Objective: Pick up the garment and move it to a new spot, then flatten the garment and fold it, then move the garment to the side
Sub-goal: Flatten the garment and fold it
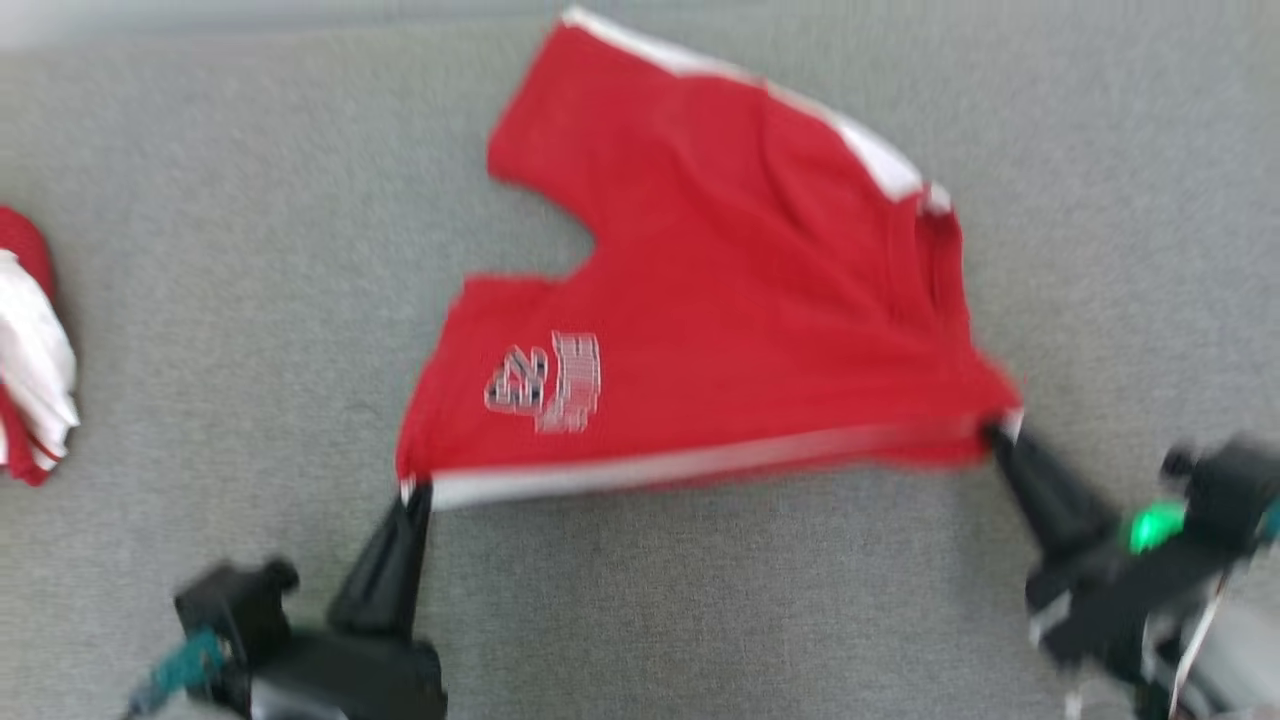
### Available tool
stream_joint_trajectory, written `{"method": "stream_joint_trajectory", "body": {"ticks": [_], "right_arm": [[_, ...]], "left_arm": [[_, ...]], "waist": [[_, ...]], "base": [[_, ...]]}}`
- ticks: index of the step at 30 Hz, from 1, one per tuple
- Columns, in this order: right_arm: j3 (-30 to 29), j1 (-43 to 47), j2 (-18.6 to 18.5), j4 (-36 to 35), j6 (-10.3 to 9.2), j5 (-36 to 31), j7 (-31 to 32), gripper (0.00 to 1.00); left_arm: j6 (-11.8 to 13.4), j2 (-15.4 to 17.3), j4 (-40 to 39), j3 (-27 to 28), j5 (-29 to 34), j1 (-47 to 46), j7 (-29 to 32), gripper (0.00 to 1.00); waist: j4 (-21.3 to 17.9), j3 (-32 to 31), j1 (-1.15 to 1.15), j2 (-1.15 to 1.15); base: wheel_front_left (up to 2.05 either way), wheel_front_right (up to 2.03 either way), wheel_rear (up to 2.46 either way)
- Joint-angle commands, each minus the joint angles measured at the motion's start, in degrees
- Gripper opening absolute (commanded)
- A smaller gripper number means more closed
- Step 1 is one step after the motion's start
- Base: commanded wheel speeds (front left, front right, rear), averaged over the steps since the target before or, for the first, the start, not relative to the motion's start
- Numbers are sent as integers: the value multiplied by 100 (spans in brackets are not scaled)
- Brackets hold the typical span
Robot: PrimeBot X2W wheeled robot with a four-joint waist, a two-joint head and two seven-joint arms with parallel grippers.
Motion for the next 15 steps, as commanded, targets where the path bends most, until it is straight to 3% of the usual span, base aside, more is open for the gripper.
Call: {"method": "stream_joint_trajectory", "body": {"ticks": [1, 15], "right_arm": [[16, 194, -32, -33, -15, -148, -27, 0], [-740, 2573, 438, -412, -15, -450, 27, 0]], "left_arm": [[0, -42, 7, 36, -8, 171, -7, 0], [-162, -355, -6, 542, 79, 1671, -7, 0]], "waist": [[54, -323, 3, 1], [54, -935, 3, 1]], "base": [[0, 0, 0], [0, 0, 0]]}}
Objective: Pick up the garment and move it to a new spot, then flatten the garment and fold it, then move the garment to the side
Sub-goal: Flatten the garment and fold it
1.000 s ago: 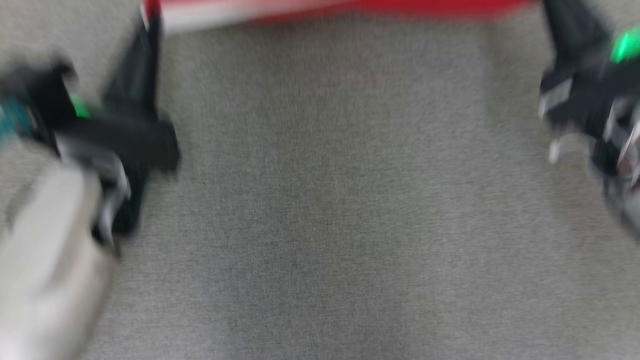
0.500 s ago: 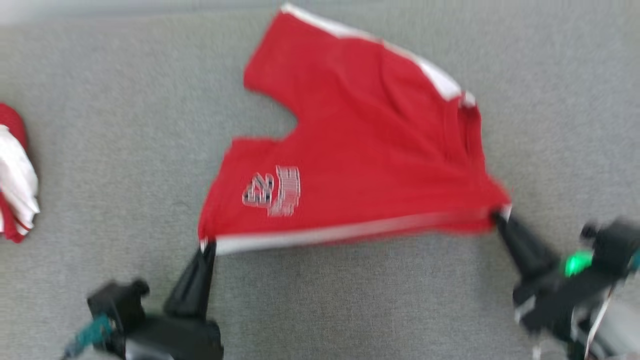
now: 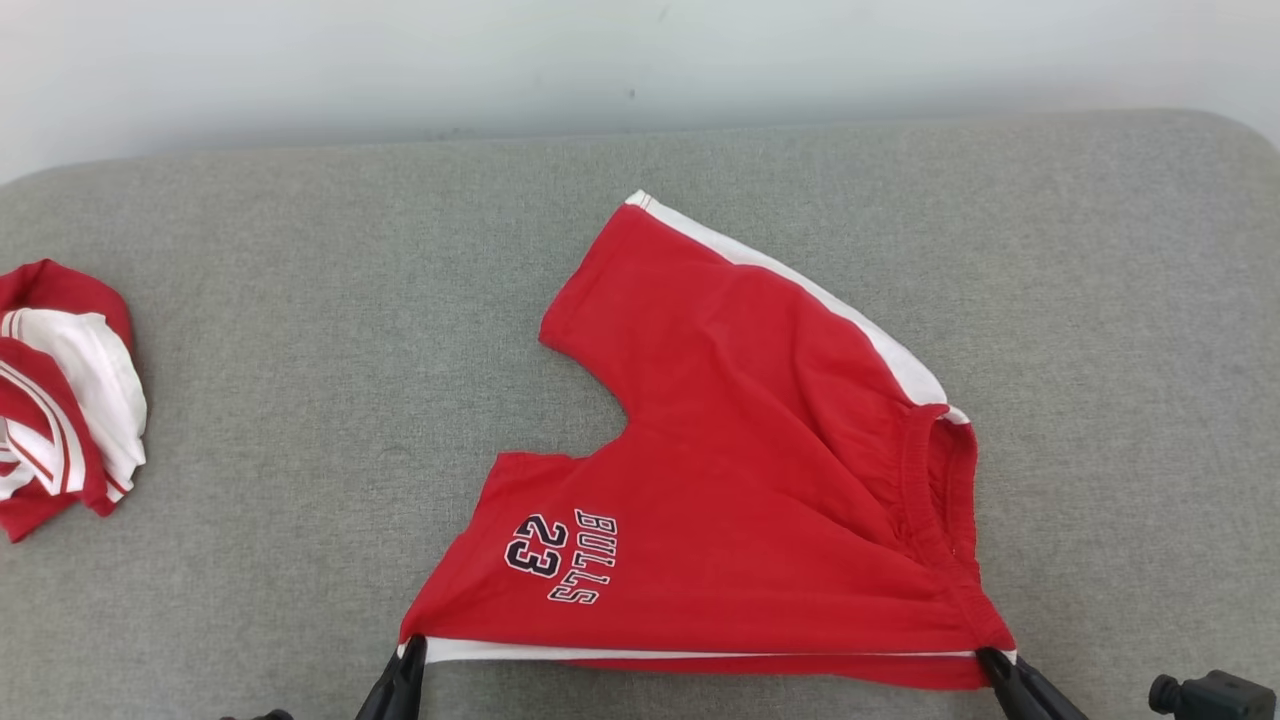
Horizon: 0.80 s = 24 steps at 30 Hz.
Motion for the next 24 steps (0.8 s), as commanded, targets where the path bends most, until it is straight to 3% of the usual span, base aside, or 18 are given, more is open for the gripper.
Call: {"method": "stream_joint_trajectory", "body": {"ticks": [1, 7, 13, 24], "right_arm": [[-90, 63, 49, -24, -15, -44, 15, 0], [-311, -47, 490, -328, -15, -49, 136, 0], [-367, -602, 881, -407, -15, 40, 181, 0], [-389, -2165, 1442, 232, -15, 15, 8, 0]], "left_arm": [[0, 32, 9, 84, 29, 50, -7, 0], [-174, 182, 50, -34, 290, -497, 112, 0], [-349, 477, 56, -113, 566, -1663, 603, 0], [-736, 849, 872, -292, 715, -4323, 1865, 0]], "waist": [[-13, -50, 2, 1], [-142, 13, 2, 1], [-424, 242, 2, 1], [-1224, 1198, 2, 1]], "base": [[0, 0, 0], [0, 0, 0], [0, 0, 0], [0, 0, 0]]}}
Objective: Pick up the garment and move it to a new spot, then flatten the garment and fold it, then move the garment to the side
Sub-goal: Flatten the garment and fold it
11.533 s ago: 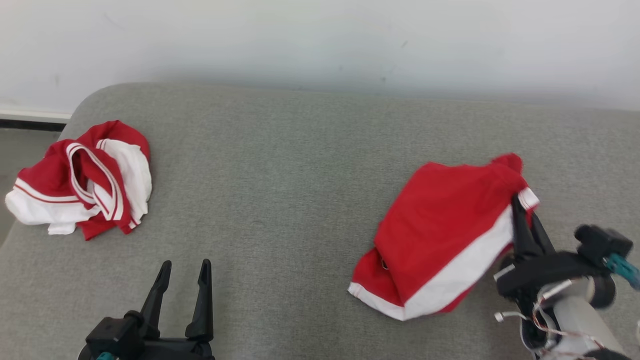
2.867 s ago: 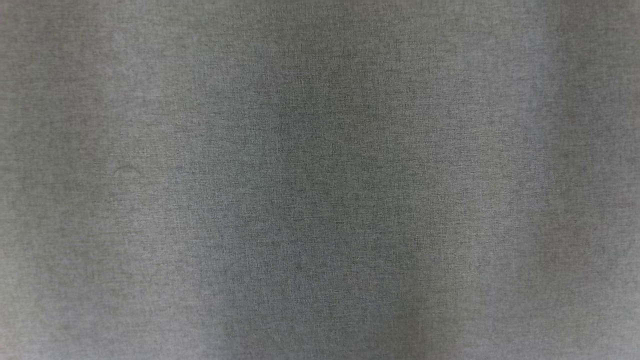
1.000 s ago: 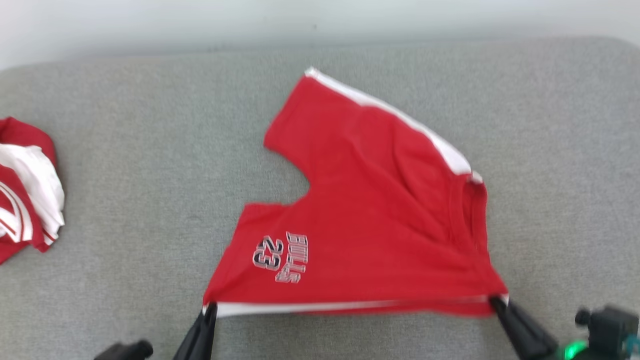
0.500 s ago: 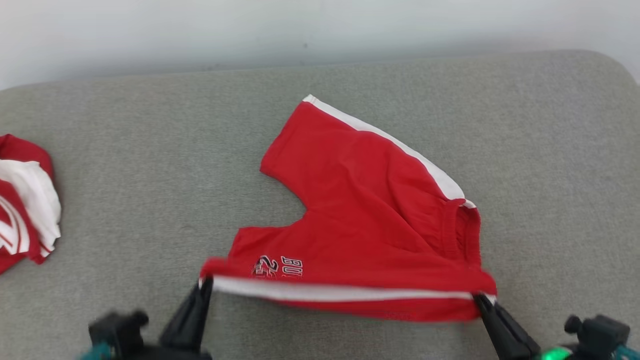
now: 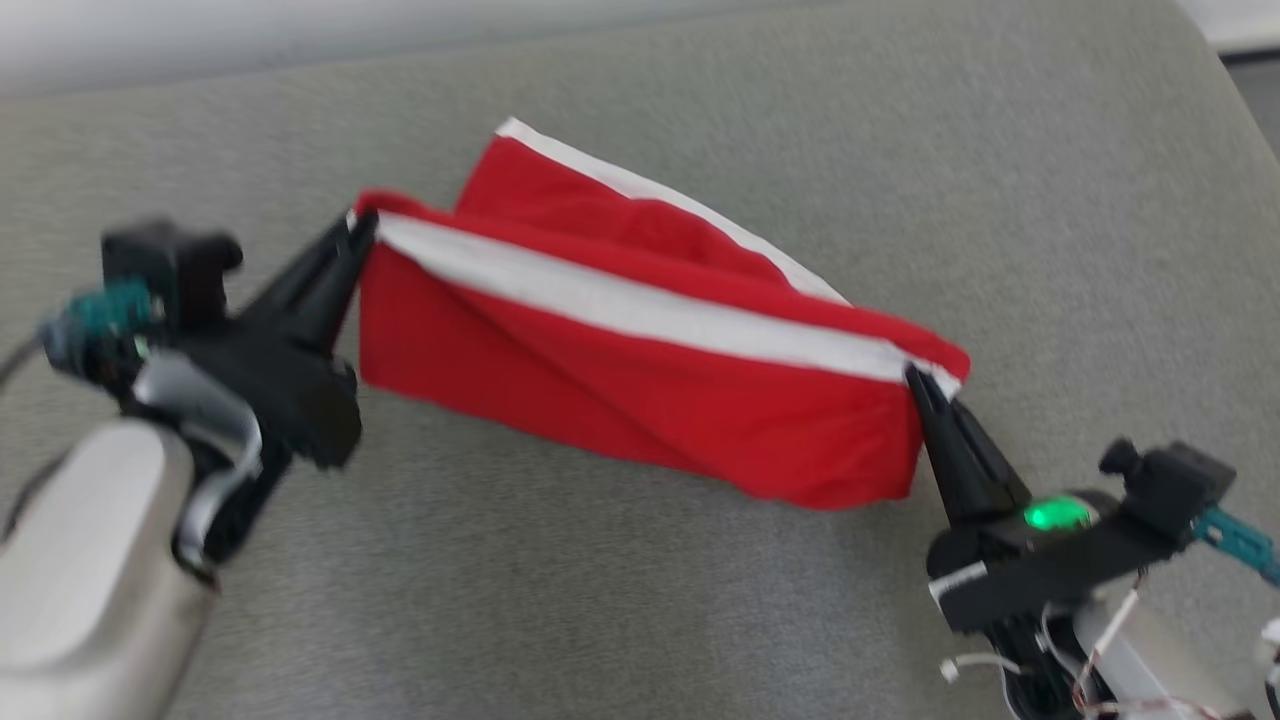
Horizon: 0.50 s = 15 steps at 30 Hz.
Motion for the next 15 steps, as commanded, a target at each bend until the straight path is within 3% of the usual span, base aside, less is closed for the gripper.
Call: {"method": "stream_joint_trajectory", "body": {"ticks": [1, 10, 15], "right_arm": [[1, -301, 119, 176, -13, -51, -56, 0], [185, -1062, 580, 640, -13, -106, -103, 0], [127, -1262, 844, 800, -13, -295, -108, 0]], "left_arm": [[-71, 54, 322, -82, 31, -499, 180, 0], [-179, 139, 1561, -587, 223, -1926, 497, 0], [-178, 149, 2130, -1021, 242, -2454, 327, 0]], "waist": [[-533, 604, -1, -1], [-1011, 1172, -1, -1], [-1193, 1334, -1, -1]], "base": [[0, 0, 0], [0, 0, 0], [0, 0, 0]]}}
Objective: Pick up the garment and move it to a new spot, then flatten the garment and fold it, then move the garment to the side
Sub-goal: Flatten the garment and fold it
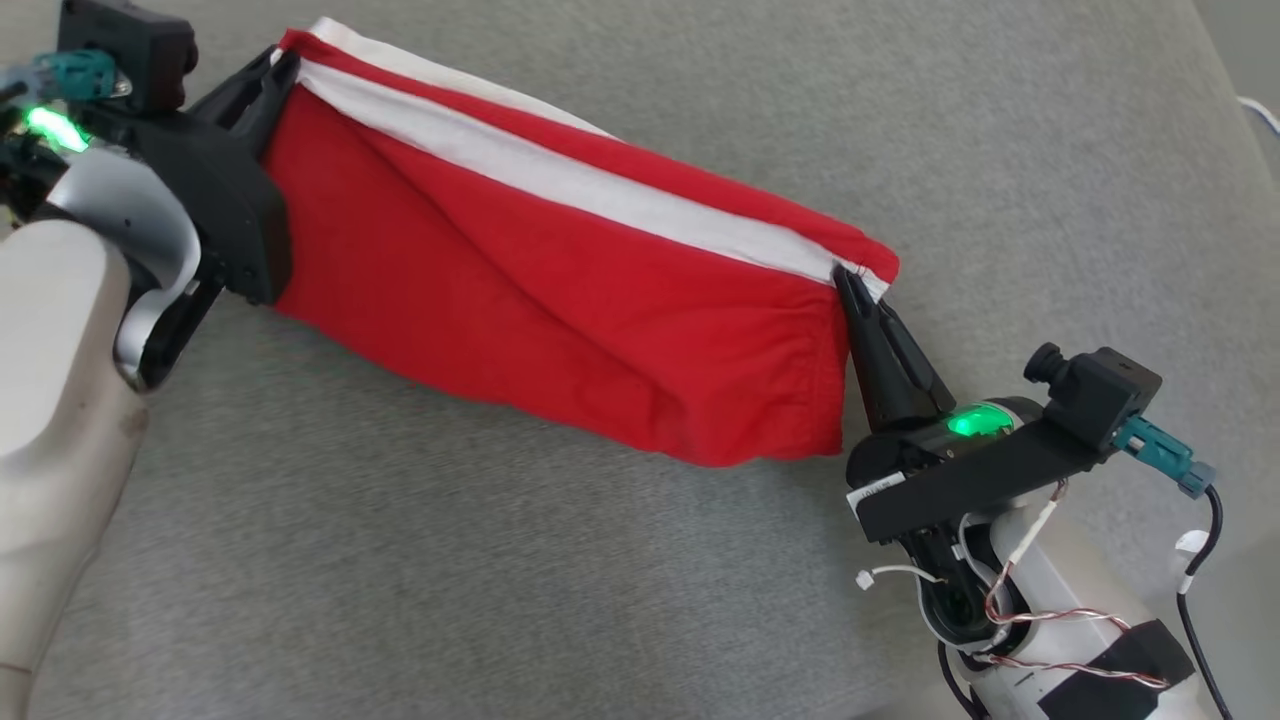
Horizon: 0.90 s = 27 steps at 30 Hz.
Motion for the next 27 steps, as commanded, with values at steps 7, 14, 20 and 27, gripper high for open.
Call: {"method": "stream_joint_trajectory", "body": {"ticks": [7, 14, 20, 27], "right_arm": [[-196, -61, 202, 153, -14, -380, -28, 24], [-460, 211, 154, 26, -14, -936, -27, 100], [-919, 779, 212, -511, -14, -1399, -28, 100], [-1216, 1654, 423, -1167, -14, -2005, -17, 100]], "left_arm": [[9, -18, 608, -527, -239, -415, -405, 0], [8, -33, 973, -779, -560, -435, -1031, 100], [8, 91, 1140, -974, -900, -270, -1296, 100], [8, 382, 1096, -1398, -1325, -49, -889, 100]], "waist": [[-313, 310, -2, -1], [-167, -46, -2, -1], [-68, -463, -2, -1], [-48, -683, -2, -1]], "base": [[0, 0, 0], [0, 0, 0], [0, 0, 0], [0, 0, 0]]}}
